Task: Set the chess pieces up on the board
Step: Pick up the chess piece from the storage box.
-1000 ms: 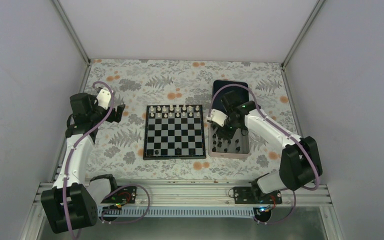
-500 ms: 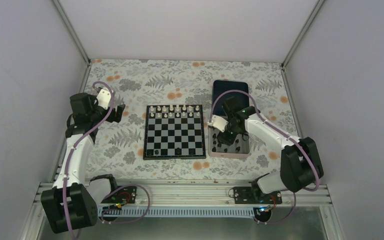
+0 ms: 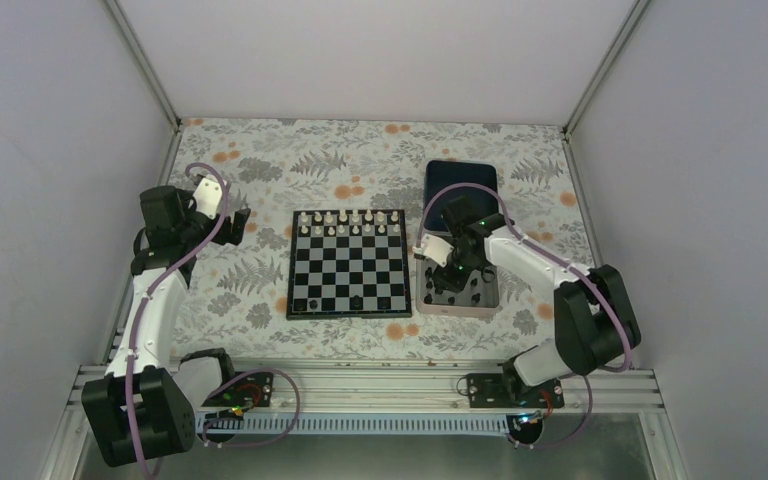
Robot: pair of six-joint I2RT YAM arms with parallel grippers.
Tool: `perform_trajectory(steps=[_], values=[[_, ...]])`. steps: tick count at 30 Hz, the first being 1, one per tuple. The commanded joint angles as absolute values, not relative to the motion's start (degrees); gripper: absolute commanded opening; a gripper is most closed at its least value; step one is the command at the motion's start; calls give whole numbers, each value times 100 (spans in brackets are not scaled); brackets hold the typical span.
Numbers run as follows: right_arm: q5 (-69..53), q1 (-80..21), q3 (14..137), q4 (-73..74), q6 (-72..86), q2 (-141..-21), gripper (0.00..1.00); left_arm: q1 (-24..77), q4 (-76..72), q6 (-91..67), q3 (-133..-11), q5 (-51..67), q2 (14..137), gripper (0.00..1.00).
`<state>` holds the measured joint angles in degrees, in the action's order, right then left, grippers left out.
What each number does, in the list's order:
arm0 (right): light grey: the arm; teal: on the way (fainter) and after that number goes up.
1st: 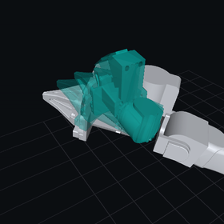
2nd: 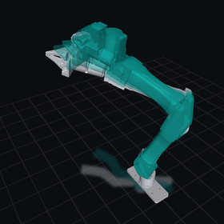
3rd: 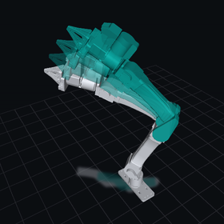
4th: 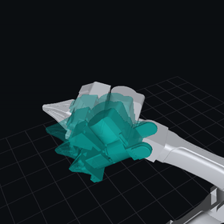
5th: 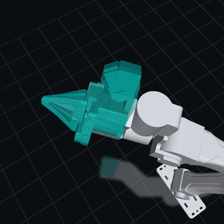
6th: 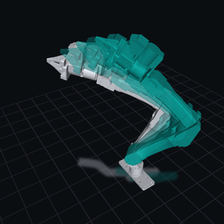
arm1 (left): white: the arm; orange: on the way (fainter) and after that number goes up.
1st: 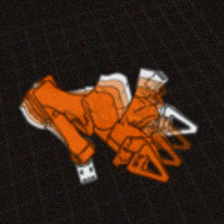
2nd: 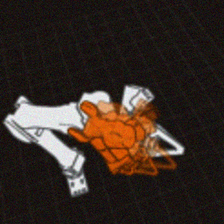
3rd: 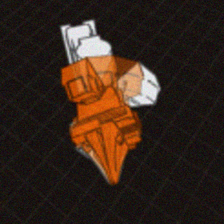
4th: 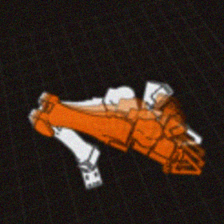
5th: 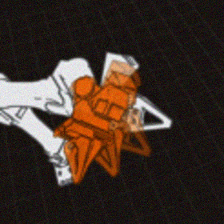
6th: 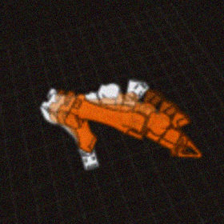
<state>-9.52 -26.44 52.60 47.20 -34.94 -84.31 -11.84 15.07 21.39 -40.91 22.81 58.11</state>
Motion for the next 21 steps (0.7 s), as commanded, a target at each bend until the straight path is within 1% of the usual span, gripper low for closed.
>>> perform_trajectory(steps=[1, 5, 11, 15, 21], values=[[-1140, -2593, 5225, 4601, -3478, -8667, 38, -1213, 1428, 2093, -4072, 2354, 5770, 100], [-1178, -2593, 5243, 4640, -3488, -8738, 32, -1212, 1432, 2092, -4062, 2340, 5740, 100], [-1149, -2593, 5180, 4695, -3464, -8663, 29, -1213, 1433, 2092, -4061, 2361, 5748, 100], [-1167, -2592, 5128, 4685, -3442, -8673, 23, -1213, 1441, 2101, -4055, 2373, 5741, 100], [-1213, -2588, 5142, 4717, -3386, -8687, 23, -1213, 1447, 2097, -4062, 2373, 5729, 100]])
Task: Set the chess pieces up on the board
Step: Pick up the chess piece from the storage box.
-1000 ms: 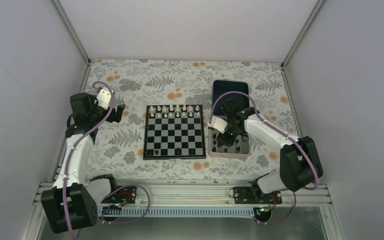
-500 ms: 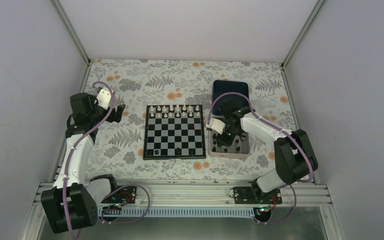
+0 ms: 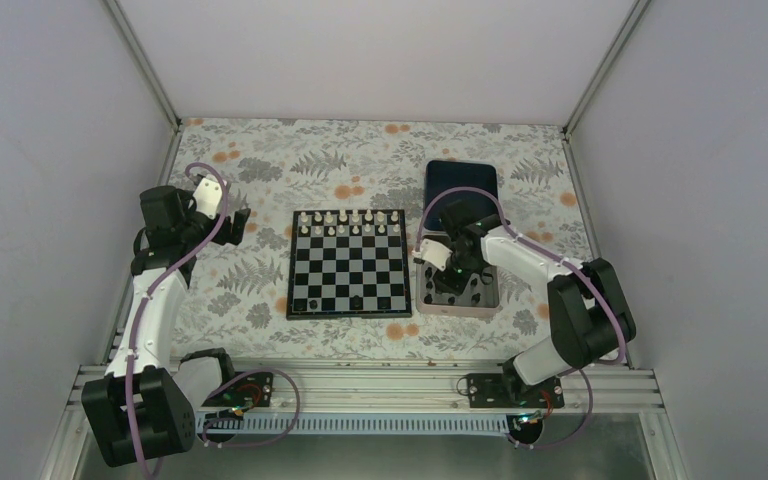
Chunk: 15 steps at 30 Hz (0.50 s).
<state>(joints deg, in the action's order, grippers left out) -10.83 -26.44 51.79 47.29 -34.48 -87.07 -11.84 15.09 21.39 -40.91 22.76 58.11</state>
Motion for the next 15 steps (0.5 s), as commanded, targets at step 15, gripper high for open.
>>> perform_trajectory(steps=[15], values=[[-1162, -2691, 5660, 5230, -3326, -8347, 9, -1211, 1463, 2092, -4052, 2357, 5691, 100]])
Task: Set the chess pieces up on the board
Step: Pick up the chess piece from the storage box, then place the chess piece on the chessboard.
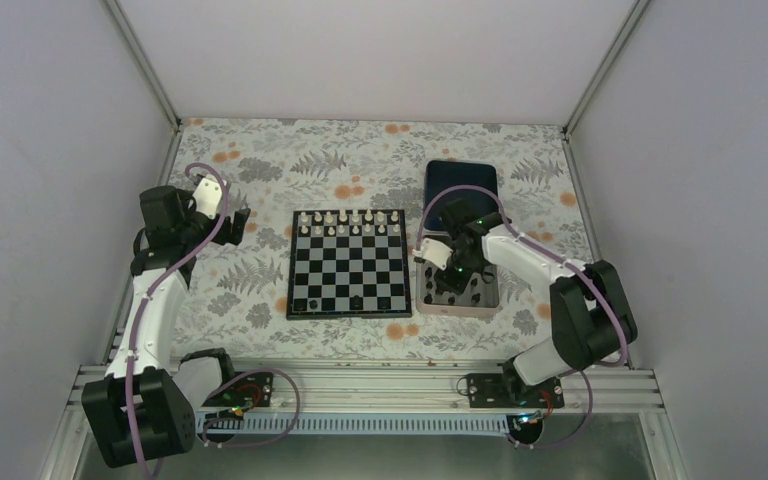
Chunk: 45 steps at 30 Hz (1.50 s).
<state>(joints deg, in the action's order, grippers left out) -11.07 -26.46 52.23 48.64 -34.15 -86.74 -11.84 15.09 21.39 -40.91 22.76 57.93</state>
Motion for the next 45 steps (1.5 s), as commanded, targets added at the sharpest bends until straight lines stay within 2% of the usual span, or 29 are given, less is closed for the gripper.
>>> perform_trajectory(steps=[1, 8, 20, 30, 45], values=[[-1107, -2768, 5830, 5362, -3291, -8283, 8, -1213, 1467, 2092, -4056, 2358, 5694, 100], [-630, -3745, 7477, 6325, -3092, -8435, 9, -1211, 1465, 2075, -4086, 2380, 5710, 100], [-761, -5425, 9425, 6635, -3220, -10396, 9, -1213, 1466, 2065, -4090, 2297, 5699, 100], [-868, -5961, 9880, 6460, -3535, -11496, 9, -1213, 1483, 2083, -4043, 2233, 5630, 100], [-1045, -6118, 9713, 6152, -3605, -11948, 9, -1222, 1400, 2074, -4025, 2265, 5716, 100]])
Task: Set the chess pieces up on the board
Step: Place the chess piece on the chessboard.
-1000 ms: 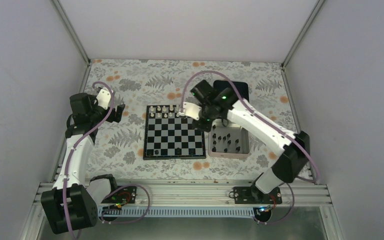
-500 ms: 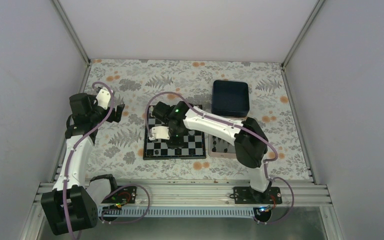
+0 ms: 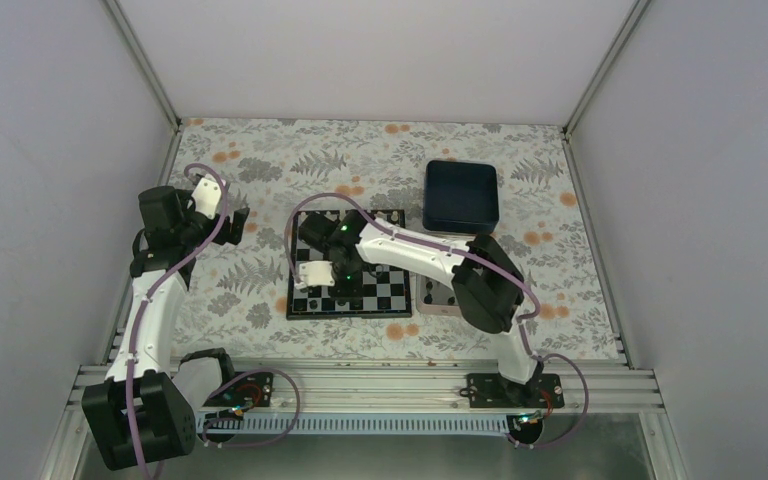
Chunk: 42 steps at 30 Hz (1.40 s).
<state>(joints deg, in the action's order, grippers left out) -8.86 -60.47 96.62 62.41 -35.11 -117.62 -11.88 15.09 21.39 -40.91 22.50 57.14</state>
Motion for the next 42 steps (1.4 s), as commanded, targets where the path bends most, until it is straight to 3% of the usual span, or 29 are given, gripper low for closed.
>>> perform_trajectory(steps=[1, 24, 26, 31, 42], values=[[-1046, -6117, 9726, 6153, -3610, -11977, 9, -1222, 1404, 2079, -4025, 2267, 5704, 100], [-906, -6126, 9676, 6209, -3604, -12077, 13, -1217, 1387, 2092, -3982, 2287, 5698, 100], [-874, -6127, 9653, 6197, -3606, -12054, 18, -1222, 1393, 2092, -3988, 2286, 5690, 100], [-714, -6126, 9654, 6081, -3569, -11883, 47, -1222, 1397, 2092, -3990, 2270, 5695, 100], [-246, -5291, 9273, 6218, -3433, -10250, 55, -1222, 1384, 2074, -3990, 2262, 5683, 100]])
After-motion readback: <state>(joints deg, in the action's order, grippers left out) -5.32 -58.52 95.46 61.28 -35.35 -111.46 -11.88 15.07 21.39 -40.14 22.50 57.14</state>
